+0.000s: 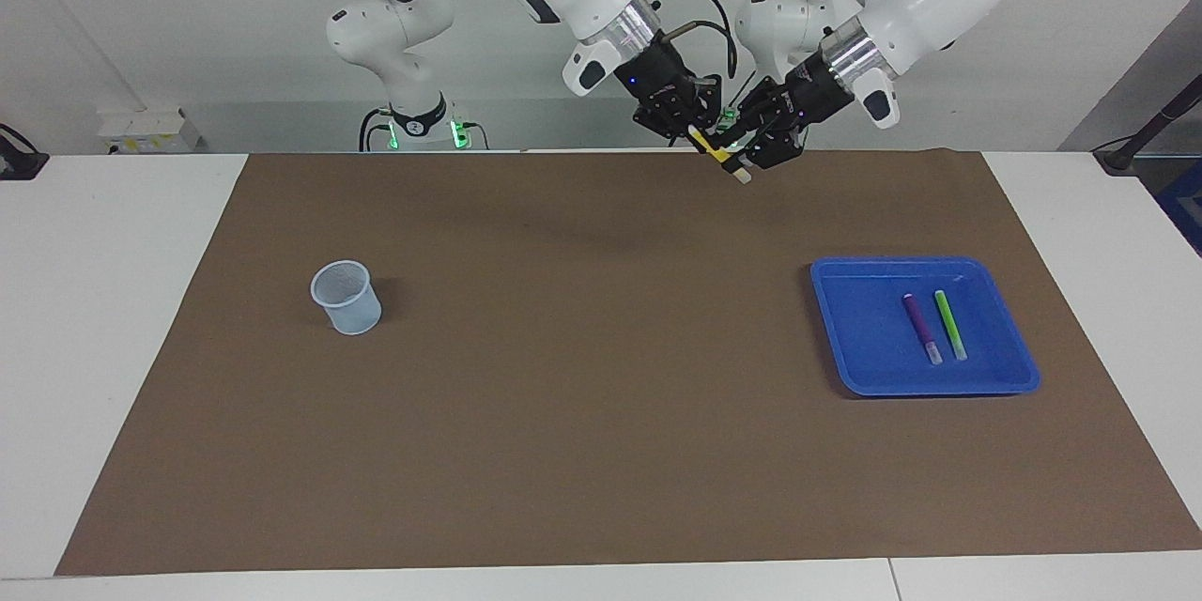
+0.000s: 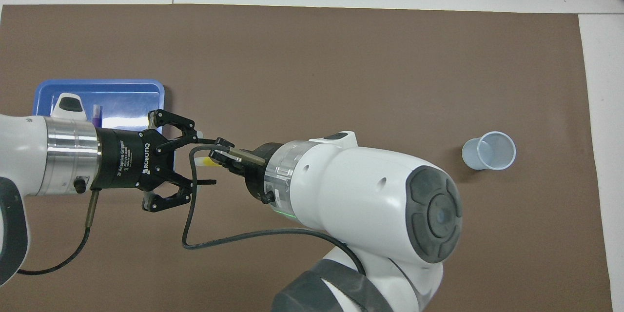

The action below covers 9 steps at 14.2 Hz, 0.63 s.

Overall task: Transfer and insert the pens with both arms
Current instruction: 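Open the left gripper while the right gripper pulls the pen away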

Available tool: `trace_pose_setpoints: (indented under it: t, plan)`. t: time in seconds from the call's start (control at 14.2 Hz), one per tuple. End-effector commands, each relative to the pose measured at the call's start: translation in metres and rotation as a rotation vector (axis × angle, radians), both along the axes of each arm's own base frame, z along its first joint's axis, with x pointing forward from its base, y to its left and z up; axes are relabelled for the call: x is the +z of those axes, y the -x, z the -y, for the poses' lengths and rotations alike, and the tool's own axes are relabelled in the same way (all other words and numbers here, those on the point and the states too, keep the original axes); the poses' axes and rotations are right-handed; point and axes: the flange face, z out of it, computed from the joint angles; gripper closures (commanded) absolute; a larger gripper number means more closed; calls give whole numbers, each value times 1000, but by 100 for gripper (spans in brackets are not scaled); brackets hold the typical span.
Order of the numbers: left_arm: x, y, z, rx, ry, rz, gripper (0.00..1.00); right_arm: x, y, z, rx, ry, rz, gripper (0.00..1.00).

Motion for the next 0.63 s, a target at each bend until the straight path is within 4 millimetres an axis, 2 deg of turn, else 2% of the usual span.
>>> trace_pose_setpoints:
  t: [0.0,0.14,0.28,0.35,0.56]
  plan:
    - [-1,10,-4,23,9,16,9,2,-1,5,8,-7,-8,100]
    - [-6,10,-11,-46,-2,70,14,1,-5,10,18,0,6,100]
    - [-14,18,-24,-195,-11,176,14,4,-12,22,60,26,15,100]
    - [-18,23,-34,-297,-32,232,14,7,-18,30,71,35,15,100]
    - [-30,35,-47,-674,-154,352,16,11,-26,47,108,58,33,100]
